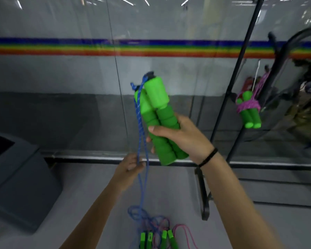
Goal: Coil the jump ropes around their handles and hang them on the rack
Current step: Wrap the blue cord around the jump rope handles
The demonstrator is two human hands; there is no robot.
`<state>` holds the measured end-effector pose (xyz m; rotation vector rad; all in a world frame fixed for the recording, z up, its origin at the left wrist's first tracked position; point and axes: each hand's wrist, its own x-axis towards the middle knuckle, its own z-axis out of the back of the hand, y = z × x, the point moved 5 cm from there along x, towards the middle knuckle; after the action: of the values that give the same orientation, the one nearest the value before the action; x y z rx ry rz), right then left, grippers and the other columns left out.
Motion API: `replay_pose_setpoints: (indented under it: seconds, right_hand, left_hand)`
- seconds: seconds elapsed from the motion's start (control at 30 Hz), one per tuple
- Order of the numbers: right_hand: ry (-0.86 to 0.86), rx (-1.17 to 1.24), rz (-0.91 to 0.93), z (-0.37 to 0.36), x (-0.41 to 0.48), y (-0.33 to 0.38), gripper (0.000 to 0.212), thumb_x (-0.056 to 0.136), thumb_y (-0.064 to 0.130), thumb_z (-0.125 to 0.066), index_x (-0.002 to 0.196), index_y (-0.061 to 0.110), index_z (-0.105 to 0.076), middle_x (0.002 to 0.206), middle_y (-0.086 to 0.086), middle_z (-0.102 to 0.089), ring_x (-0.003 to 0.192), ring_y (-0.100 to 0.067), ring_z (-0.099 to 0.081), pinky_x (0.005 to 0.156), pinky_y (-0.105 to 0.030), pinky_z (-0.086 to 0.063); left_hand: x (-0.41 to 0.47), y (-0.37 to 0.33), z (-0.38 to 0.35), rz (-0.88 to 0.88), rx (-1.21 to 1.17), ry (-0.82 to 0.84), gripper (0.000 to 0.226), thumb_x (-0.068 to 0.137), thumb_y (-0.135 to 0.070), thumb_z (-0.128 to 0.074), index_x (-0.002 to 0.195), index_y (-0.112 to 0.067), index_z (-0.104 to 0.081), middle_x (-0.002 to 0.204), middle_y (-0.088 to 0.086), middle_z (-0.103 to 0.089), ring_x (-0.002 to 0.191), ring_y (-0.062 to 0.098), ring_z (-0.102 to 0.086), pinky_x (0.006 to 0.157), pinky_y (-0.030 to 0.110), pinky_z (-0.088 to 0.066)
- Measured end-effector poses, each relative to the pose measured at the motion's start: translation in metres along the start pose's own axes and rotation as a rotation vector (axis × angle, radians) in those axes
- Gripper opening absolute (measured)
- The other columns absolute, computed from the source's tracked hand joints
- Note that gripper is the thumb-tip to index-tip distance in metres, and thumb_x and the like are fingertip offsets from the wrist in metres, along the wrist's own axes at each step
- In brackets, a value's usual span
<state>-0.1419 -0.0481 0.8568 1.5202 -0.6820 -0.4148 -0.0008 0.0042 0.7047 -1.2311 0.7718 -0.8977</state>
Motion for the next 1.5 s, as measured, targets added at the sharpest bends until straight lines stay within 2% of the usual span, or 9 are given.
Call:
replay_pose_setpoints:
  seconds: [0.07, 0.27, 0.43, 0.63, 0.83, 1.07, 1.3, 1.4, 1.5]
  right_hand:
    - [-0.001, 0.033, -0.02, -0.007, 0.005, 0.018, 0.011, 0.081, -0.001, -0.063, 0.09, 0.004, -0.06, 0.072, -0.012, -0.062, 0.067, -0.027, -0.062, 0.056, -0.038, -0.057]
    - [0.024, 0.058, 0.044, -0.025, 0.014, 0.08, 0.01, 0.082, 0.002, -0.064, 0.09, 0.007, -0.061, 0.077, -0.018, -0.064, 0.058, -0.021, -0.063, 0.057, -0.033, -0.057]
    - [-0.059, 0.042, 0.131, -0.032, 0.022, 0.113, 0.018, 0.08, 0.006, -0.067, 0.097, 0.008, -0.062, 0.082, -0.01, -0.067, 0.068, -0.018, -0.065, 0.065, -0.033, -0.057]
    - [-0.308, -0.105, 0.219, -0.038, 0.037, 0.116, 0.036, 0.068, 0.033, -0.07, 0.101, 0.021, -0.061, 0.094, -0.005, -0.071, 0.089, -0.019, -0.067, 0.085, -0.04, -0.054]
    - [-0.438, -0.421, 0.236, -0.05, 0.04, 0.112, 0.048, 0.075, 0.027, -0.064, 0.117, 0.013, -0.045, 0.116, -0.007, -0.046, 0.105, -0.02, -0.051, 0.088, -0.03, -0.046]
    - [-0.182, -0.91, 0.171, -0.063, 0.027, 0.112, 0.073, 0.057, 0.053, -0.051, 0.123, 0.023, -0.04, 0.123, -0.003, -0.031, 0.117, -0.024, -0.027, 0.101, -0.041, -0.034]
    - [0.032, -0.985, 0.08, -0.064, -0.003, 0.11, 0.118, 0.052, 0.068, -0.067, 0.146, 0.025, -0.01, 0.153, -0.001, -0.007, 0.143, -0.021, -0.001, 0.117, -0.046, -0.016]
    - [-0.02, -0.743, 0.16, -0.031, -0.013, 0.125, 0.071, 0.06, 0.061, -0.073, 0.119, 0.027, -0.054, 0.124, 0.003, -0.056, 0.119, -0.013, -0.048, 0.103, -0.035, -0.039]
    - [-0.344, -0.569, 0.173, 0.017, -0.003, 0.124, 0.05, 0.063, 0.031, -0.083, 0.102, 0.015, -0.056, 0.105, -0.002, -0.058, 0.099, -0.014, -0.055, 0.088, -0.03, -0.044]
  left_hand:
    - [-0.004, -0.049, 0.008, -0.028, -0.078, -0.017, 0.049, 0.062, -0.034, -0.078, 0.101, -0.011, -0.06, 0.102, 0.012, -0.066, 0.098, 0.026, -0.061, 0.088, 0.037, -0.046]
    - [-0.025, -0.186, 0.021, -0.236, -0.209, -0.083, 0.012, 0.09, 0.007, -0.047, 0.093, -0.004, -0.05, 0.066, 0.006, -0.051, 0.048, 0.002, -0.052, 0.051, 0.017, -0.046]
    - [-0.043, -0.241, 0.043, -0.337, -0.317, -0.384, 0.01, 0.09, -0.002, -0.052, 0.095, -0.012, -0.052, 0.08, 0.004, -0.06, 0.07, 0.01, -0.062, 0.063, 0.021, -0.053]
    - [-0.04, -0.274, 0.037, -0.28, -0.238, -0.117, 0.03, 0.085, -0.045, -0.058, 0.099, -0.019, -0.063, 0.101, 0.004, -0.071, 0.096, 0.016, -0.067, 0.083, 0.036, -0.052]
    - [-0.038, -0.281, 0.037, -0.197, -0.101, -0.012, 0.032, 0.077, -0.027, -0.072, 0.107, -0.025, -0.061, 0.102, 0.004, -0.07, 0.093, 0.017, -0.067, 0.066, 0.028, -0.05]
    - [-0.038, -0.269, 0.042, -0.125, -0.078, 0.07, 0.035, 0.073, -0.04, -0.069, 0.108, -0.036, -0.065, 0.11, -0.003, -0.07, 0.102, 0.014, -0.066, 0.094, 0.037, -0.05]
    - [-0.051, -0.266, 0.032, -0.091, -0.105, 0.148, 0.023, 0.063, -0.032, -0.062, 0.083, -0.021, -0.066, 0.071, -0.004, -0.069, 0.068, 0.011, -0.063, 0.066, 0.027, -0.046]
    - [-0.057, -0.263, 0.037, -0.085, 0.001, 0.123, 0.028, 0.053, -0.04, -0.056, 0.072, -0.019, -0.061, 0.06, -0.003, -0.058, 0.055, 0.013, -0.05, 0.057, 0.026, -0.038]
    - [-0.063, -0.261, 0.039, -0.056, 0.028, 0.231, 0.046, 0.048, -0.044, -0.057, 0.083, -0.016, -0.068, 0.056, -0.003, -0.057, 0.048, 0.011, -0.048, 0.05, 0.021, -0.039]
